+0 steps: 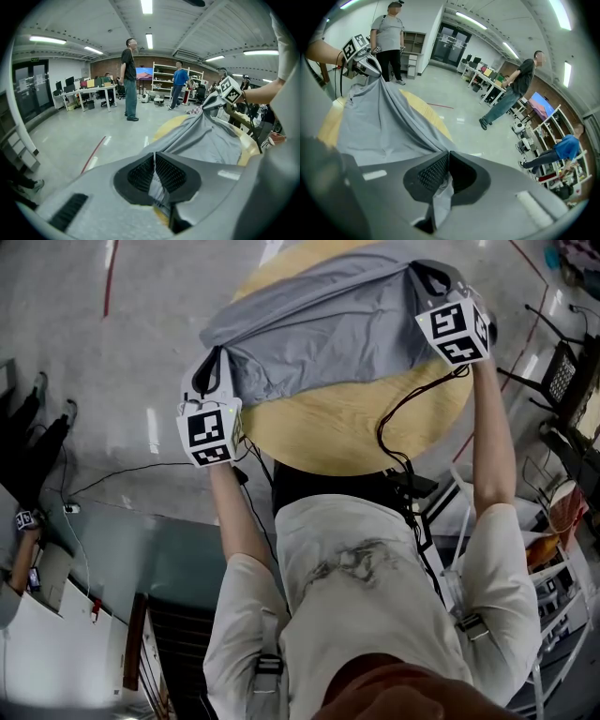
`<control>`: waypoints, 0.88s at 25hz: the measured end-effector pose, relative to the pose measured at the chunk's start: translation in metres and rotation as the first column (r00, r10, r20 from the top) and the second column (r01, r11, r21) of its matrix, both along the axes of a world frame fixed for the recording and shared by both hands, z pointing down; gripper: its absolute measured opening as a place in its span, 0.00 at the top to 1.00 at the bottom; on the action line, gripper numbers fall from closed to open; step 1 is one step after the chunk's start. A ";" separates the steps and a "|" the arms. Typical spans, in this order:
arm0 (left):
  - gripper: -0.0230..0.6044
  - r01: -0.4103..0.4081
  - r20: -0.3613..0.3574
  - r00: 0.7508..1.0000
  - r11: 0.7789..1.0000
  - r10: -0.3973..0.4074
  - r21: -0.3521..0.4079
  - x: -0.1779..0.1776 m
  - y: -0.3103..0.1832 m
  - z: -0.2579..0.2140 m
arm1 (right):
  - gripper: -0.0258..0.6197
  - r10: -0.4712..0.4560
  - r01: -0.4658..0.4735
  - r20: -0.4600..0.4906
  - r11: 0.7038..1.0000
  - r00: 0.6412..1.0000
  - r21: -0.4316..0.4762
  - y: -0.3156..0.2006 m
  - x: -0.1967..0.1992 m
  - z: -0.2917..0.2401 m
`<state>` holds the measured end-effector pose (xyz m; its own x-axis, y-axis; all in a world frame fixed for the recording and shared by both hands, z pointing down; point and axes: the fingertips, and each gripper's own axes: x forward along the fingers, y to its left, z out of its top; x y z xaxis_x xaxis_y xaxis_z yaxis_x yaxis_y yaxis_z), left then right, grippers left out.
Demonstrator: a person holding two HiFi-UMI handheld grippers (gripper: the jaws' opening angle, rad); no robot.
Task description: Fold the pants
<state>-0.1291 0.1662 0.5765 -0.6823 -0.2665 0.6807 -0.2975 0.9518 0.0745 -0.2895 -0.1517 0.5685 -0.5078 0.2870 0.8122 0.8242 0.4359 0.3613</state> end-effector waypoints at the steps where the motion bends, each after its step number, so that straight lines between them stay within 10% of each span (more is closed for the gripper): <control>1: 0.92 0.004 0.000 1.000 1.000 -0.004 -0.002 -0.002 0.002 0.000 | 0.93 -0.002 0.002 0.002 1.000 1.000 0.003 0.003 -0.003 0.000; 22: 0.92 0.083 0.019 0.996 0.995 -0.082 -0.050 -0.018 0.017 0.008 | 0.92 -0.050 0.047 0.071 0.998 0.996 0.037 0.028 -0.027 0.009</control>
<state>-0.1468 0.1831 0.5846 -0.7122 -0.1741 0.6800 -0.2183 0.9757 0.0212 -0.3169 -0.1242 0.5779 -0.5518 0.2845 0.7840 0.8153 0.3822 0.4351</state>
